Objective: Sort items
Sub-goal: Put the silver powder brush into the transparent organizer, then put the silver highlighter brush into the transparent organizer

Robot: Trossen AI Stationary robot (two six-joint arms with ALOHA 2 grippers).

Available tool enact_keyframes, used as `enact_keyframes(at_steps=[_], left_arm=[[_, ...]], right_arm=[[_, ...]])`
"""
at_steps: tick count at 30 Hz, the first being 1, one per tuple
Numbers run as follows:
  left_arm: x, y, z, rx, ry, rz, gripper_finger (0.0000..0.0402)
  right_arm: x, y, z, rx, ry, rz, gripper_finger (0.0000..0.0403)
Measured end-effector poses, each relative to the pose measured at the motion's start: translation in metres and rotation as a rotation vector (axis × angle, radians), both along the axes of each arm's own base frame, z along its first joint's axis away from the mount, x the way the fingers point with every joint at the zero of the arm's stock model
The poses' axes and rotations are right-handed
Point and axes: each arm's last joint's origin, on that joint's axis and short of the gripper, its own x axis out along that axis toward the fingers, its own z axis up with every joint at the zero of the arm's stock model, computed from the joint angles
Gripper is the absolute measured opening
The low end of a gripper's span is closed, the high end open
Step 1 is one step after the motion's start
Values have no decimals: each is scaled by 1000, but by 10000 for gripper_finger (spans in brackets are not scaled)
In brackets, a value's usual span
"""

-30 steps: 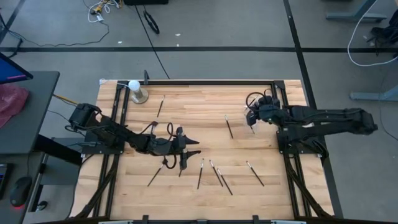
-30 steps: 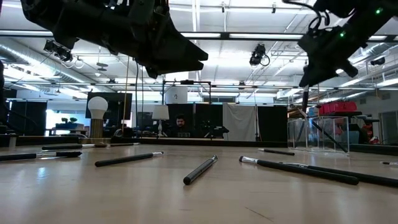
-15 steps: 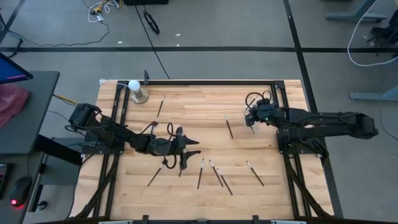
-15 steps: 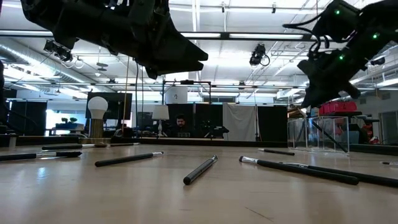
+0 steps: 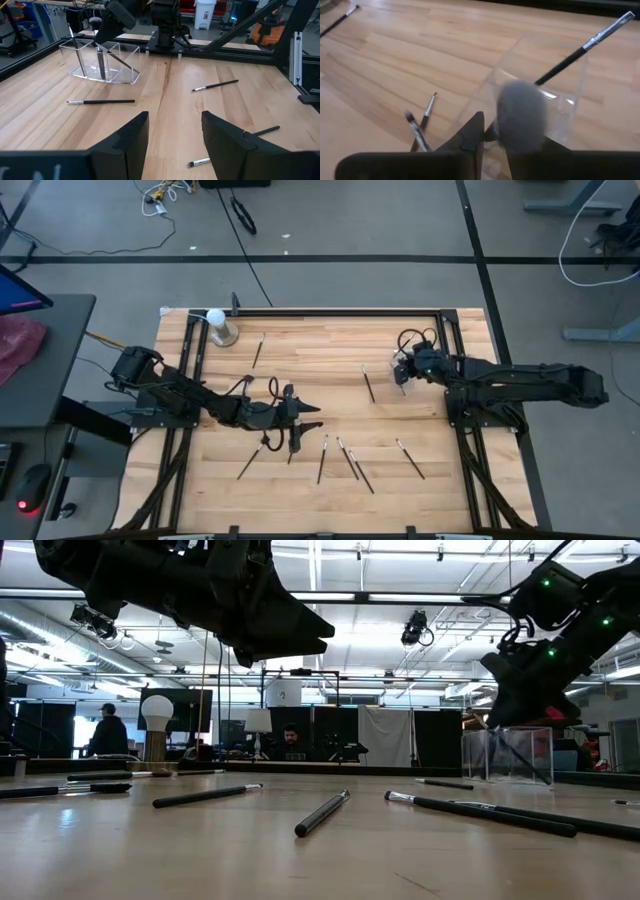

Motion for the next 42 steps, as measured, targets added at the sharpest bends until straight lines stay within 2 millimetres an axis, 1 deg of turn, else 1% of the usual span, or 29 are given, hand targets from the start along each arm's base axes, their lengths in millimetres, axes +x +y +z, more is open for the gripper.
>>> enact_keyframes(at_steps=[5, 13, 15, 18, 23, 28, 33, 36, 38, 42], left_arm=[[0, 0, 0, 0, 0, 0, 186], [0, 0, 0, 0, 0, 0, 186], [0, 0, 0, 0, 0, 0, 186], [0, 0, 0, 0, 0, 0, 186], [0, 0, 0, -3, 0, 1, 186], [0, 0, 0, -7, -1, 2, 186], [0, 0, 0, -8, -1, 2, 186], [-2, -1, 0, -11, 16, -1, 186], [-6, -1, 4, -24, 35, 10, 186], [-22, 6, 13, -59, 134, 115, 186]], right_arm=[[-1, 1, -2, 6, 22, 17, 98], [-2, 0, 0, -34, 40, 14, 188], [-2, 0, 5, -50, 31, 15, 204], [-1, -1, 18, -79, 4, 19, 218], [1, -1, 44, -98, 15, 30, 219], [-2, -1, 66, -112, 63, 14, 204], [2, 4, 81, -135, 28, 74, 186], [9, 14, 86, -165, -15, 167, 174], [15, 24, 89, -174, -59, 255, 167], [28, 51, 97, -218, -173, 441, 154]])
